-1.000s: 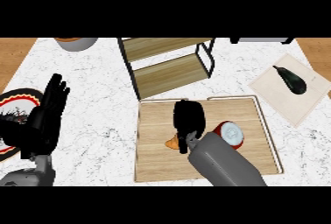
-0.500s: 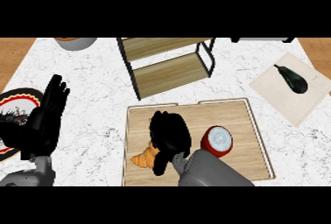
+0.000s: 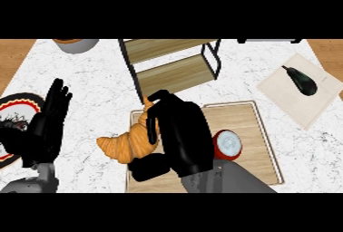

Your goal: Pick the croissant from the tray and place it in the tiered shelf

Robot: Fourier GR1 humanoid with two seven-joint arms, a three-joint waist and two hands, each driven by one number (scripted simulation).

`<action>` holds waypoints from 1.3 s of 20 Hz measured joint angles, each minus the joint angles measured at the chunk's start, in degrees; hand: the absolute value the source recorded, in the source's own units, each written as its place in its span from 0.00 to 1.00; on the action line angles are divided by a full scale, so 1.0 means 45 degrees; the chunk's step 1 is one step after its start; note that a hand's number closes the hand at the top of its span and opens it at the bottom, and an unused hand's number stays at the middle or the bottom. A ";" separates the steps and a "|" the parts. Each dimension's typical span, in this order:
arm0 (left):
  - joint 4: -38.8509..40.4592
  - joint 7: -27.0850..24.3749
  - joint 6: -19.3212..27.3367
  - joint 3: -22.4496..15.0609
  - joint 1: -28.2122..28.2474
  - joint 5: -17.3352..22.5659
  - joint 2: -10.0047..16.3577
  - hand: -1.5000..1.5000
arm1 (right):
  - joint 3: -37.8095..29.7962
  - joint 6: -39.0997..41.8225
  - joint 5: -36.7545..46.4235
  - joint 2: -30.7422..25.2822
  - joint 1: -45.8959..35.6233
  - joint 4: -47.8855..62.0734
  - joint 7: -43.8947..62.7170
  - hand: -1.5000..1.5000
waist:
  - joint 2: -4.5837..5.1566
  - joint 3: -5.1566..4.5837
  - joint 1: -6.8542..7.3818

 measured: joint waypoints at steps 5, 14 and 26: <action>0.0163 -0.0090 -0.0197 0.0199 -0.0193 0.0075 0.0018 0.50 | -0.1290 0.0660 0.0660 -0.0215 -0.0775 -0.1111 0.0695 1.00 | 0.0031 -0.0001 0.0021; 0.0154 -0.0081 -0.0335 0.0306 -0.0214 -0.0159 -0.0163 0.50 | -0.3462 0.0989 0.1217 -0.0071 -0.1909 0.0011 0.0140 1.00 | 0.0076 0.0002 0.0120; 0.0065 0.0070 -0.0720 0.0500 -0.0271 -0.0202 -0.0231 0.50 | -0.5679 -0.2326 0.1077 0.0023 -0.3244 0.5632 -0.3652 1.00 | 0.0119 0.0002 0.0261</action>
